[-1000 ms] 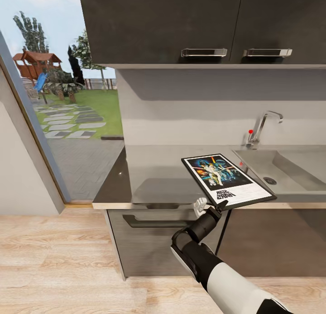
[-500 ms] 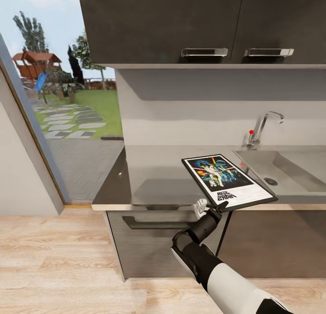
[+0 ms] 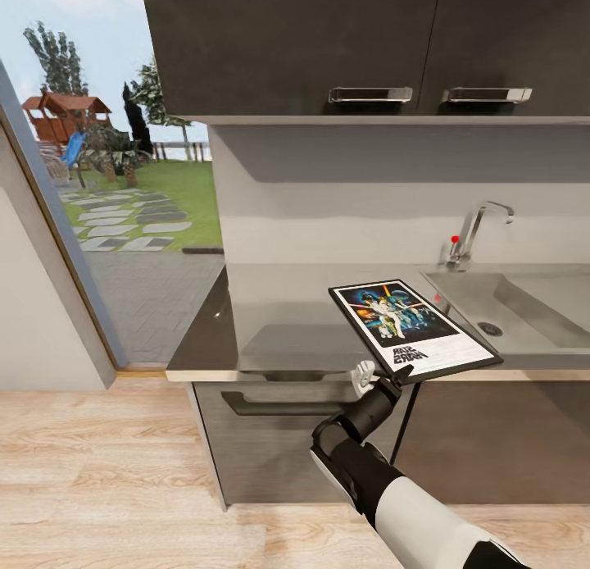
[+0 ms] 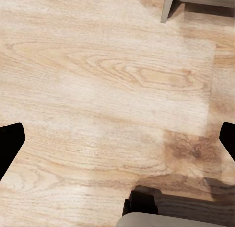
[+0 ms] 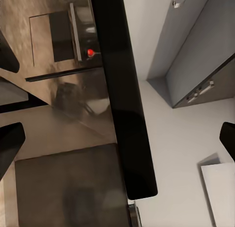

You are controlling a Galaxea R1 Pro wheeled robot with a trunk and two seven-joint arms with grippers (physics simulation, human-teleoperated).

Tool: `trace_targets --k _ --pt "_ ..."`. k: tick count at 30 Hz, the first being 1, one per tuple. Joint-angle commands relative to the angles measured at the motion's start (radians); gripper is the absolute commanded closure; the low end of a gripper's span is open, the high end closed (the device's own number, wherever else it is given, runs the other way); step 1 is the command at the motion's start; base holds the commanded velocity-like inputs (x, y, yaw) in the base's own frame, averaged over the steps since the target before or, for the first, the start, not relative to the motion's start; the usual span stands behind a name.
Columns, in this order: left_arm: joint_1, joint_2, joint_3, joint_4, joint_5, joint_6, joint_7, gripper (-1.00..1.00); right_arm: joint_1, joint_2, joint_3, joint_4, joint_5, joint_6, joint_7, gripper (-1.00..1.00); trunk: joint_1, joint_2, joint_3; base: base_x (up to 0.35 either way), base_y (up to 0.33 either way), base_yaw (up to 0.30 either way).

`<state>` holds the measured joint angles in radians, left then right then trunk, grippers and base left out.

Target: Pick up the poster from the kitchen countertop and hang it on one of the wall nails in the kitchen.

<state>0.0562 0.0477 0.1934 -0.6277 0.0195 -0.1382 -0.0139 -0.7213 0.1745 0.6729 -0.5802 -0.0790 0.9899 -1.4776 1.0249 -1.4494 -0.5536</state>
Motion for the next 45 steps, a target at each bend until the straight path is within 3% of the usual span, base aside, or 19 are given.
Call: trace_targets --k 1,45 --pt "0.001 0.0 0.001 -0.001 0.002 -0.001 -0.001 -1.0 -0.001 0.0 0.004 0.001 -0.008 0.01 -0.007 -1.0 0.0 0.0 -0.001 0.0 0.0 0.0" --pt "0.001 0.0 0.001 -0.004 0.002 -0.001 -0.001 -1.0 -0.001 0.0 0.005 0.001 -0.007 0.01 -0.007 -1.0 0.0 0.0 -0.001 -0.025 0.0 0.0"
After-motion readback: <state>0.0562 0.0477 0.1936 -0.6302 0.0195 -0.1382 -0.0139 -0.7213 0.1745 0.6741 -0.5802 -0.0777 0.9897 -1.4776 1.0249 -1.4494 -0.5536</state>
